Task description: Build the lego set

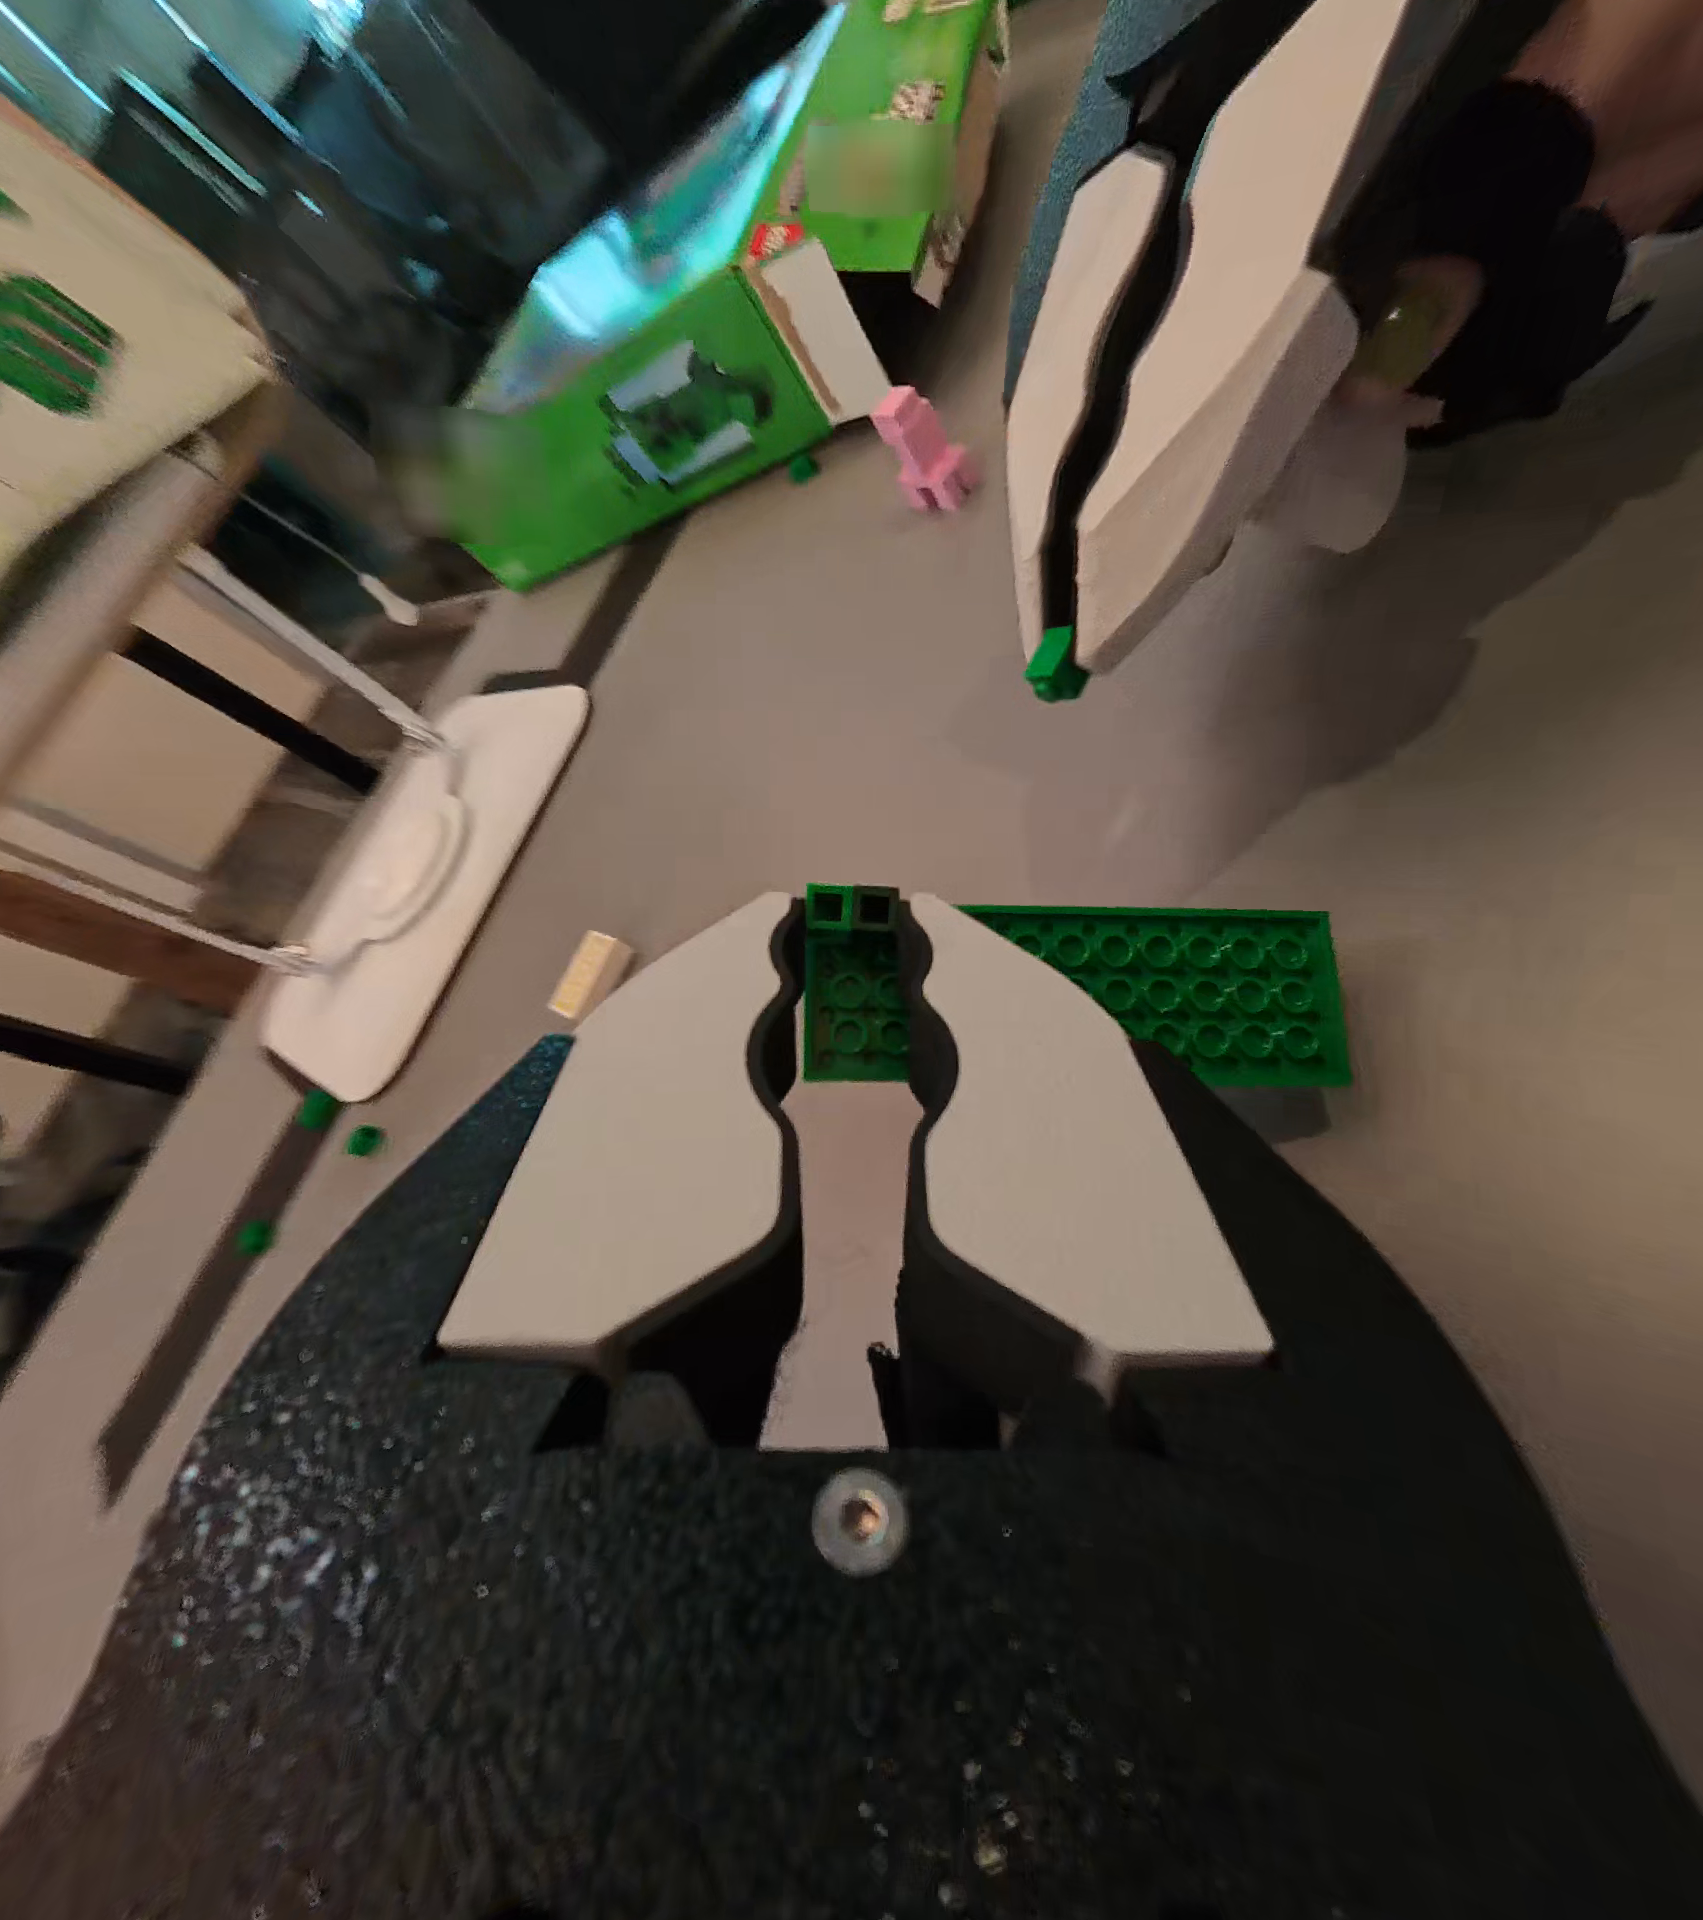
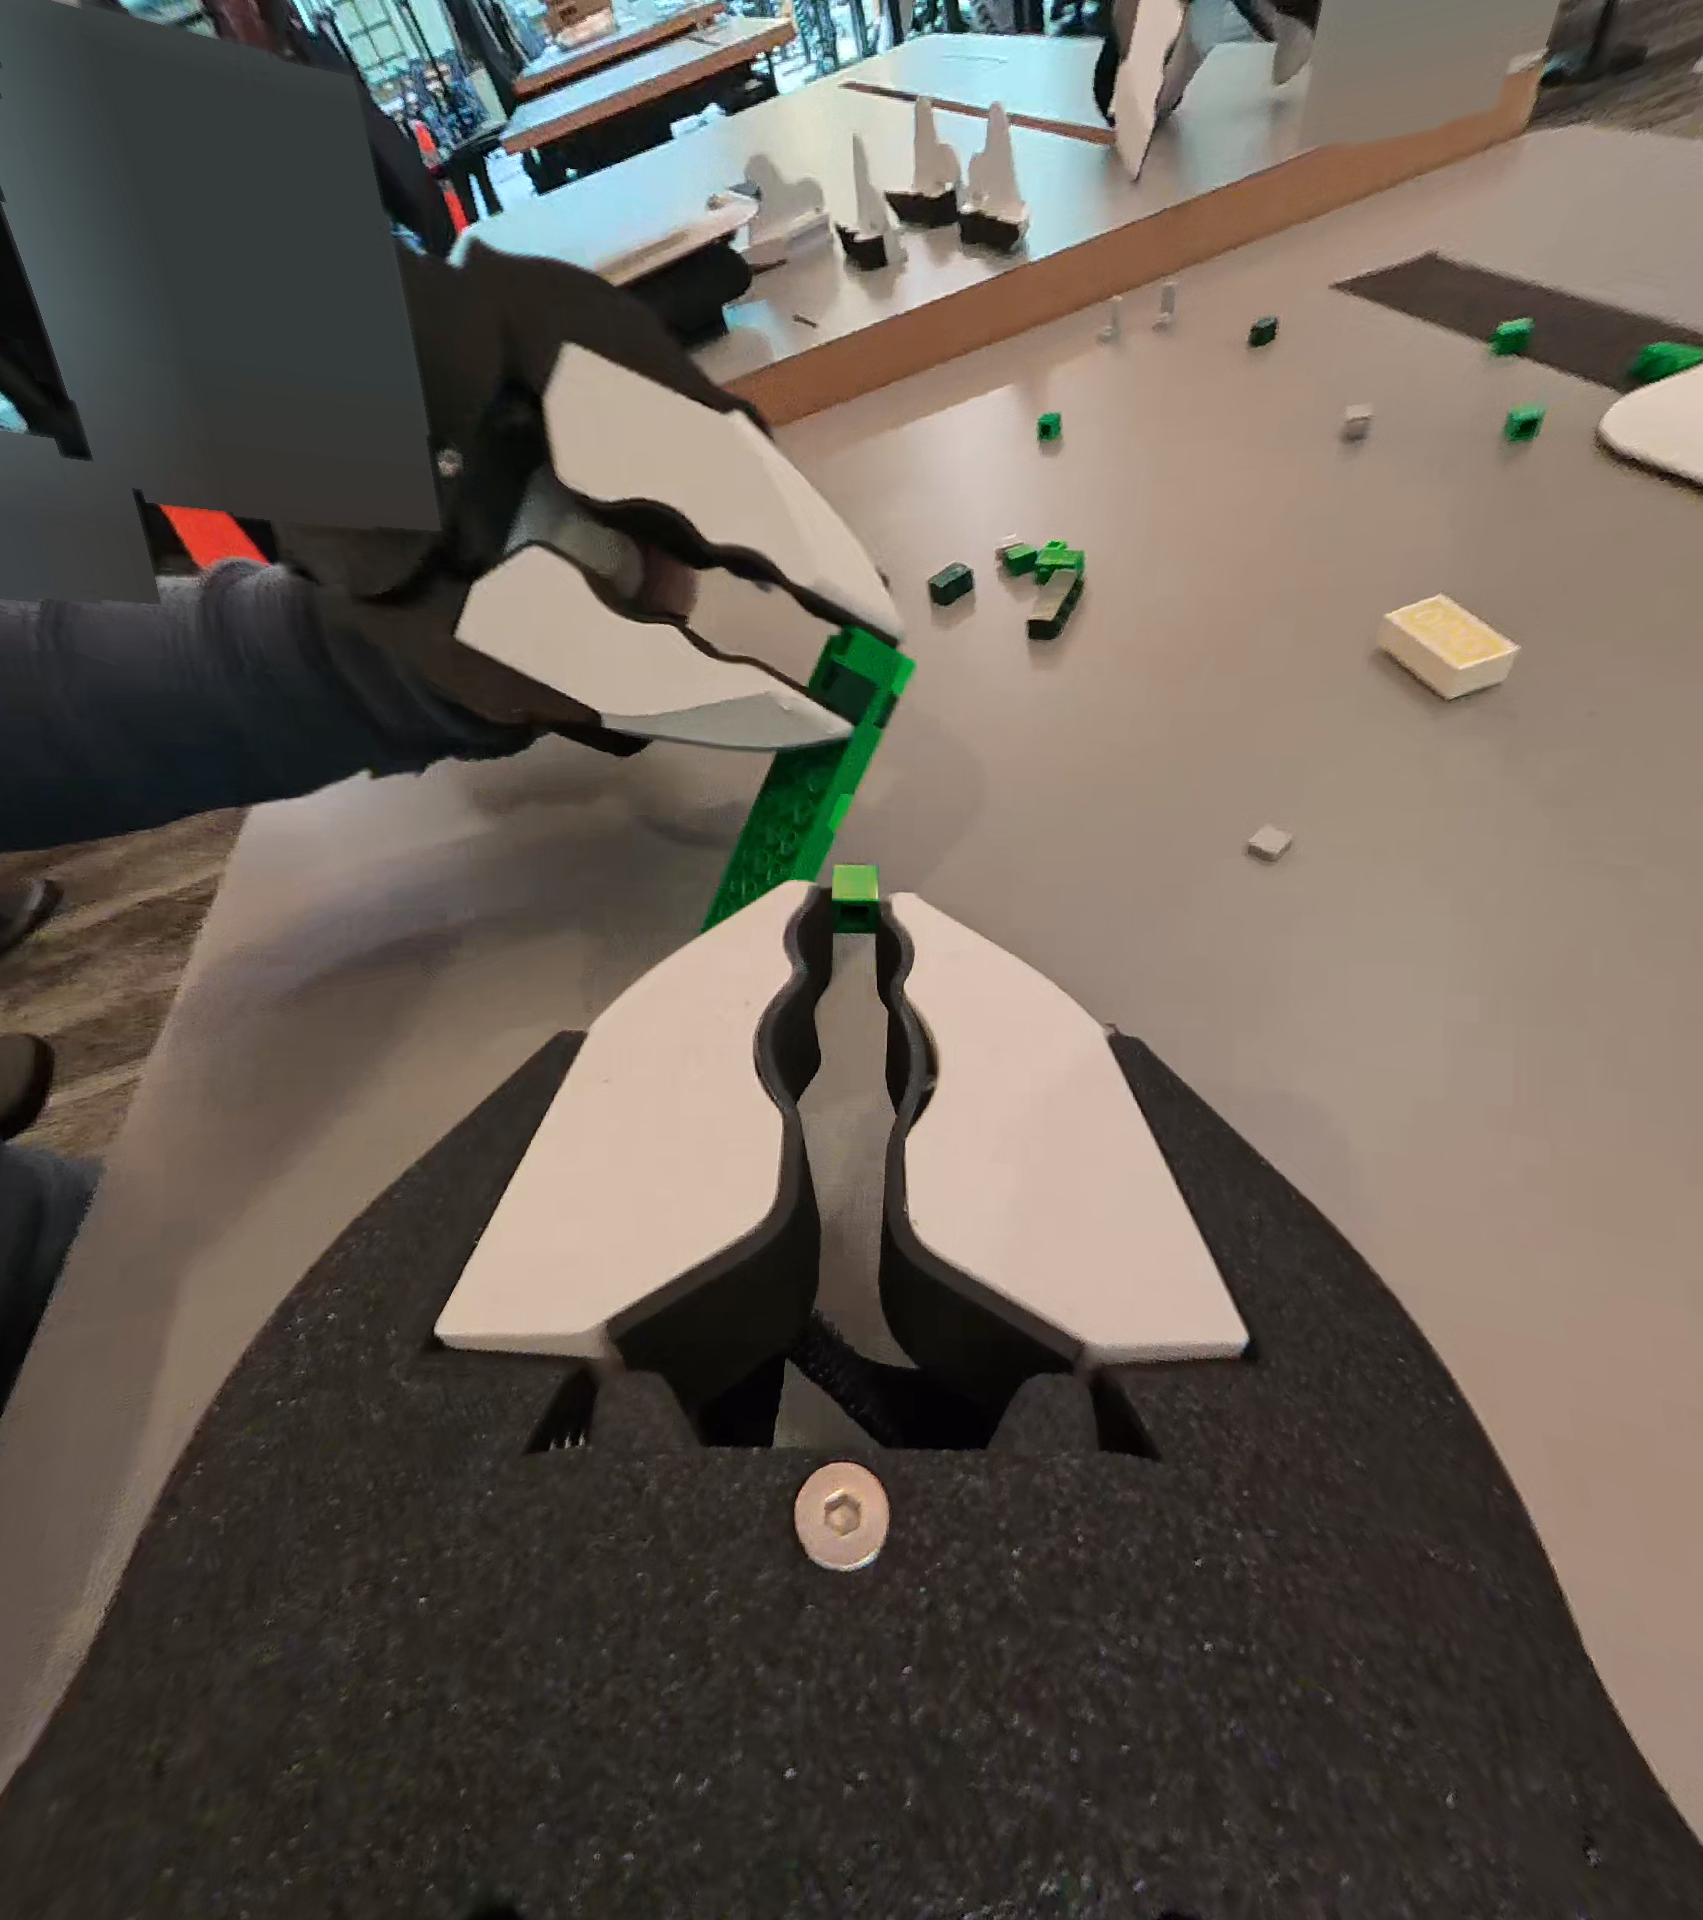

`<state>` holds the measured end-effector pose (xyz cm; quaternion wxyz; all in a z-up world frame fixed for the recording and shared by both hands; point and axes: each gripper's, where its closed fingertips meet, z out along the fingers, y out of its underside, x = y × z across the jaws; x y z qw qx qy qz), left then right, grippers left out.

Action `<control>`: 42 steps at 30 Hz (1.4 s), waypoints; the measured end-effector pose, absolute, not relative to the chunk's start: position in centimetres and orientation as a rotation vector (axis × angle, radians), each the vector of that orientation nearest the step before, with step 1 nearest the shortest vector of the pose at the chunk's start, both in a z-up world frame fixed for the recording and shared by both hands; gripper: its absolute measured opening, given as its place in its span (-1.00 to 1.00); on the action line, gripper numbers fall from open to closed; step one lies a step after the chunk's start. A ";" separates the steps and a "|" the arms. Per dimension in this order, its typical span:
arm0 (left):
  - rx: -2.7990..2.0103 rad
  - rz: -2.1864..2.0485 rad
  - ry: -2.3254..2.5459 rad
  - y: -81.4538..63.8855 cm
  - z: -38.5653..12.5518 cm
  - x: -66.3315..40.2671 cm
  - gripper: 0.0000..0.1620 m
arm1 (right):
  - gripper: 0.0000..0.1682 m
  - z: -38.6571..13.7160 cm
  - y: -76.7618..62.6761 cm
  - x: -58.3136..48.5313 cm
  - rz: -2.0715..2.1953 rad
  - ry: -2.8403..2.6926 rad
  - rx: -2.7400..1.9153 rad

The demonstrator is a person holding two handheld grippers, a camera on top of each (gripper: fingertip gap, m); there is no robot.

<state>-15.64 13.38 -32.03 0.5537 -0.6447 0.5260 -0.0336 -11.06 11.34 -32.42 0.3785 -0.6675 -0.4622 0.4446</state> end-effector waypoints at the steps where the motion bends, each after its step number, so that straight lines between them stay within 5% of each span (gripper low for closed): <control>1: -1.513 -0.029 1.218 13.4 -31.6 -15.9 -0.81 | -0.91 -32.3 11.4 -11.1 1.110 -1.180 -1.690; 16: -2.282 -0.370 0.634 11.8 -38.8 -18.1 -0.80 | -0.91 -33.3 8.0 -12.0 0.941 -1.490 -1.620; 22: -2.246 -0.428 0.834 9.7 -38.7 -17.7 -0.60 | -0.91 -34.5 6.4 -12.4 1.010 -1.592 -1.598; 42: -2.283 -0.768 1.115 3.4 -38.0 -16.4 -0.49 | -0.91 -34.6 3.7 -12.1 1.102 -1.716 -1.551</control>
